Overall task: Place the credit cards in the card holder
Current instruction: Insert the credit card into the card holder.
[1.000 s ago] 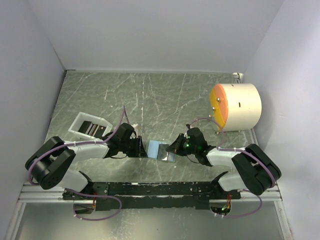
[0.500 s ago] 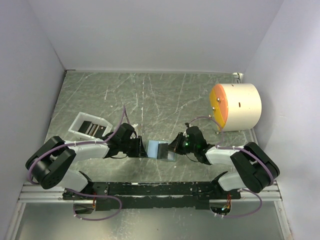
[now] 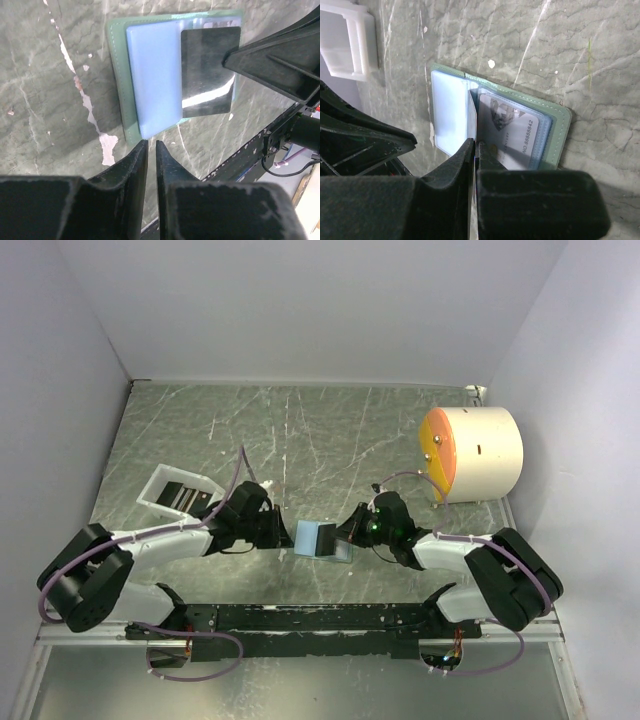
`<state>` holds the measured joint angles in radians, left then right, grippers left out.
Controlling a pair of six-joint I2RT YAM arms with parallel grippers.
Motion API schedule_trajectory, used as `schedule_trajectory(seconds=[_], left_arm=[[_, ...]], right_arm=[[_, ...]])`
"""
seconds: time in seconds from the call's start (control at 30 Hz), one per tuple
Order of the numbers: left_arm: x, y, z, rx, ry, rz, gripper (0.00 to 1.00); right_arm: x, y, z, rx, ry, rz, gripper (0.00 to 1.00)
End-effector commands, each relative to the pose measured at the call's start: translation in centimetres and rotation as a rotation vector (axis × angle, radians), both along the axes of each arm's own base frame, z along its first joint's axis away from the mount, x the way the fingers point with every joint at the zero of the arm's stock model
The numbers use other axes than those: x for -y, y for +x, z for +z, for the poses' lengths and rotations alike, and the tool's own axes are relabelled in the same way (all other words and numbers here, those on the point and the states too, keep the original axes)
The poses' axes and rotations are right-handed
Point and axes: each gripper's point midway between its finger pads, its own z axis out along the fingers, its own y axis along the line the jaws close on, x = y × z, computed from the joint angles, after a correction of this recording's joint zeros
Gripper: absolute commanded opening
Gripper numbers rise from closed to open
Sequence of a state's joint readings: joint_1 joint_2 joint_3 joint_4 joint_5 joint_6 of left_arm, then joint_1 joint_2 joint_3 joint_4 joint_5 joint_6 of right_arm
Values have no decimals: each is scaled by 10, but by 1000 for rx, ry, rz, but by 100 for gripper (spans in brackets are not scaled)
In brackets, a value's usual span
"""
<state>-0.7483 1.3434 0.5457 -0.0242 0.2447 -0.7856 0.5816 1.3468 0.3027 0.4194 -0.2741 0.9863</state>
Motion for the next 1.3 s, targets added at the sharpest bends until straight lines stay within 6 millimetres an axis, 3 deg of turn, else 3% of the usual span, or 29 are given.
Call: schedule_trajectory(seconds=[0.0,0.1,0.23,0.4,0.97,1.13,1.27], left_arm=[[9,10,13,49,-38,8,20],[10,9,4,43,-38,-1,8],[4,2,-20,-20,20,-2,7],[1,-2,-32,-44,37,5,7],[-4,-6,-42,-60,64,3,7],[-4,-5,-40,-57,61,2,7],[-4,-5,-40,-57,62,2,7]], right_arm=[[4,3,-2,6,-15,-12,2],[6,4,-3,7,-17,-22,2],[6,6,-1,11,-6,-32,2],[7,8,-1,17,-5,-42,2],[5,10,-8,14,10,-50,3],[10,7,-14,4,-20,-53,8],[13,2,-17,-5,-29,-58,18]])
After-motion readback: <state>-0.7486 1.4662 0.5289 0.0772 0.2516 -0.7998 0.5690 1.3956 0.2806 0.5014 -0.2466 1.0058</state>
